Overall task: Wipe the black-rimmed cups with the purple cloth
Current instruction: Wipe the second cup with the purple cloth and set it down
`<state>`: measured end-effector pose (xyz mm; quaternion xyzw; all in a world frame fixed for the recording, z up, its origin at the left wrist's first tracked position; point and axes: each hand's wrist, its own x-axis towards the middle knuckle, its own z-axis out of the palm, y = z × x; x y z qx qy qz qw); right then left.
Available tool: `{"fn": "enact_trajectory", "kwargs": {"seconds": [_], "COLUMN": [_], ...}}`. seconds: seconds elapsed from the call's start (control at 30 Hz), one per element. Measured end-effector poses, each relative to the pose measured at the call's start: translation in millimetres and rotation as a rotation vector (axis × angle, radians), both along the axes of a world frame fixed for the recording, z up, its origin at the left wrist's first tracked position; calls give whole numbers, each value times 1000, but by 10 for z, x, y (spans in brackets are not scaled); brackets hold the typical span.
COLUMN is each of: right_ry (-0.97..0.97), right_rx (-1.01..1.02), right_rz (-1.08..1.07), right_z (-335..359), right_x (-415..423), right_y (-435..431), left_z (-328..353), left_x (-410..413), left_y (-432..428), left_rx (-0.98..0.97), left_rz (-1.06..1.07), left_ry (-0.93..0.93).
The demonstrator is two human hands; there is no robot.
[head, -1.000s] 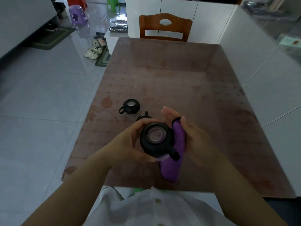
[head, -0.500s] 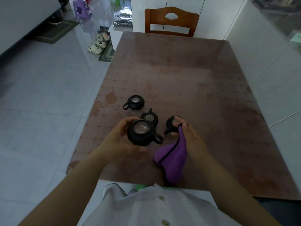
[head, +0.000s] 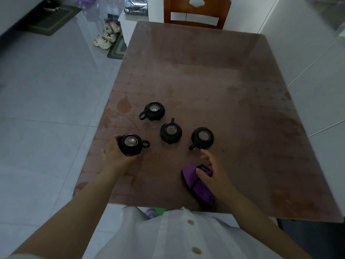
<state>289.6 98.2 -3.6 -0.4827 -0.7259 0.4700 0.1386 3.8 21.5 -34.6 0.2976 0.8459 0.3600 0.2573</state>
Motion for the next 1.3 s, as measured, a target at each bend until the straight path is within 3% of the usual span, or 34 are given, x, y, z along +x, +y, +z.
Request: {"fn": "enact_trajectory", "kwargs": {"seconds": [0.2,0.37,0.5,0.6,0.67,0.83,0.93,1.07,1.17,1.3], "right_ry": [-6,-7,-14,-19,-22,-10,105,153,151,164], "right_rx": [63,134,108,67,38,-126,-267,-300,-241,-113], "right_rz": [-54,-36,-68,-84,-100,-156,-204,-220,-244,-286], "right_z": [-41,-75,-88,-63,-44,6,53,5,-39,-37], "right_x": [11,21,44,83,121,299,405,473,460,449], "right_y": [66,96,99,81,67,31,-30,-116,-140,-111], "left_z": [-79,67,240,453,538,431,284,193,214,395], "left_x": [-97,-120,-139,60,252,562,601,606,605,610], "left_y": [64,92,220,486,701,1078,1150,1151,1114,998], "left_rx": [-43,-189,-121,-10,-46,-214,-279,-214,-159,-58], "left_rz": [-89,-156,-287,-435,-531,-684,-645,-547,-528,-438], "left_ry": [-8,30,15,188,239,160,143,90,52,-150]}}
